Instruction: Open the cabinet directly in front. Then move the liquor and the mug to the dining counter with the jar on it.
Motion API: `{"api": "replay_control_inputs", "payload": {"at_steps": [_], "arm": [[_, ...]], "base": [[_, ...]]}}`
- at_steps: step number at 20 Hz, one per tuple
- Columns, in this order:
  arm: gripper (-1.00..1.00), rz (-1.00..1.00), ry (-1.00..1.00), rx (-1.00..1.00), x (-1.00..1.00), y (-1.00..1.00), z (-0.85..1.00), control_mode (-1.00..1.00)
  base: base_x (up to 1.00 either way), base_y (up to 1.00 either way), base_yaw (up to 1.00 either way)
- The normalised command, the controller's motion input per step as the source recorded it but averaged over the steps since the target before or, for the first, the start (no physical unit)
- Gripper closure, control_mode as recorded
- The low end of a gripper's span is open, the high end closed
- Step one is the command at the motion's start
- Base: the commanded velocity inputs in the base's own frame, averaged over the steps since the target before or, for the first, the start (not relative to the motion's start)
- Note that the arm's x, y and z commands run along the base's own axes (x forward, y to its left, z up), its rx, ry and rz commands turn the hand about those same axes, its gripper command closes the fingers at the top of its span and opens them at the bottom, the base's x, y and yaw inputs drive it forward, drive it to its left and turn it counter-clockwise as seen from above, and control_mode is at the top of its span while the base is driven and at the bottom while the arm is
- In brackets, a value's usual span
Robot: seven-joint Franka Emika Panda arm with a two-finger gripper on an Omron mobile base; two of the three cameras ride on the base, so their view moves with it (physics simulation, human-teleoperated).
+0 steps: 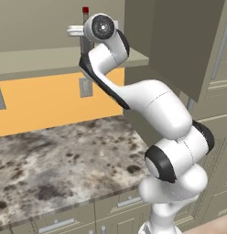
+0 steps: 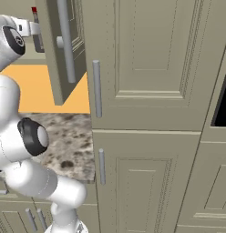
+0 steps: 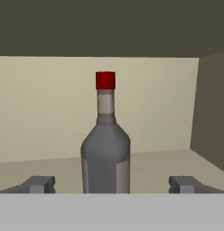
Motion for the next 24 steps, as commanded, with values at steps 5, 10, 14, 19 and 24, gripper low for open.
{"api": "replay_control_inputs", "payload": {"at_steps": [5,10,14,19,24], "arm": [[-1.0,0.0,0.09,0.0,0.48,0.27,0.0,-1.0],[-1.0,0.0,0.03,0.0,0.39,0.14,-0.01,-1.0],[-1.0,0.0,0.0,-0.06,0.23,0.0,-0.16,-1.0],[-1.0,0.01,0.0,-0.1,0.12,0.0,-0.25,-1.0],[-1.0,0.01,0.0,-0.04,0.14,0.0,-0.13,-1.0]], "base": [[0.0,0.0,0.0],[0.0,0.0,0.0],[0.0,0.0,0.0],[0.0,0.0,0.0],[0.0,0.0,0.0]]}}
